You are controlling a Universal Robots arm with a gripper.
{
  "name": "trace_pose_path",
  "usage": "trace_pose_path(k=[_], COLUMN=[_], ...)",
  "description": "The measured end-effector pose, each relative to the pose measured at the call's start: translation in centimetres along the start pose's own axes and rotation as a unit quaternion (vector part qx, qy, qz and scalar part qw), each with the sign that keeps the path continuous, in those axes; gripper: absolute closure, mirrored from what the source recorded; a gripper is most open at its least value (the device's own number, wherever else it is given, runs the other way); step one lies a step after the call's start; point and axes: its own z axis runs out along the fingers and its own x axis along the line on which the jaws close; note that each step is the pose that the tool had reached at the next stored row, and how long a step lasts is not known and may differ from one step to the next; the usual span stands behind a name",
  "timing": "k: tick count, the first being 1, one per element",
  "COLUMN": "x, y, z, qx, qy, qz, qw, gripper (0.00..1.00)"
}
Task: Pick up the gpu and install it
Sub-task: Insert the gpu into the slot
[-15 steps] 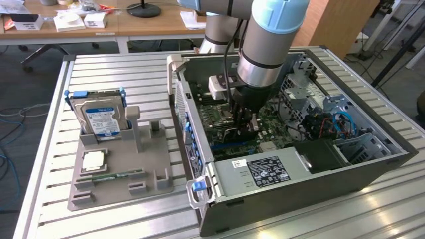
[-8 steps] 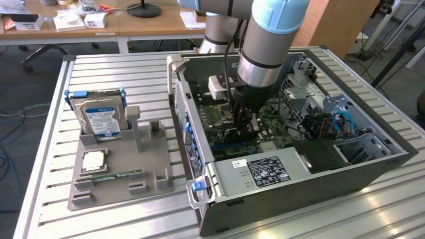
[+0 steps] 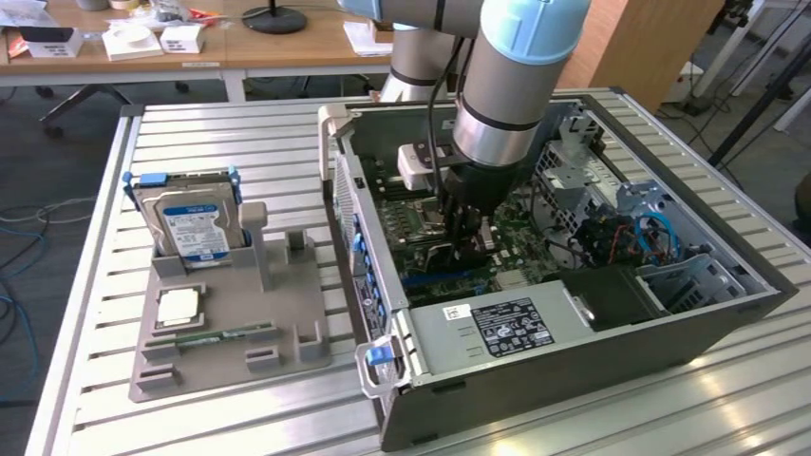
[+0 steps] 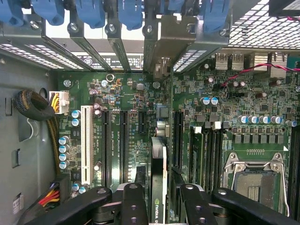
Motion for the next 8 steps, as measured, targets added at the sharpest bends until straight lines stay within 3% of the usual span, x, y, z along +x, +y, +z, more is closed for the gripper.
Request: trace_pose_path(k=[8], x=[0.0], y=[0.0], z=[0.0], qx=[0.0], qy=[0.0], qz=[0.0], qw=[1.0], gripper=[0.66])
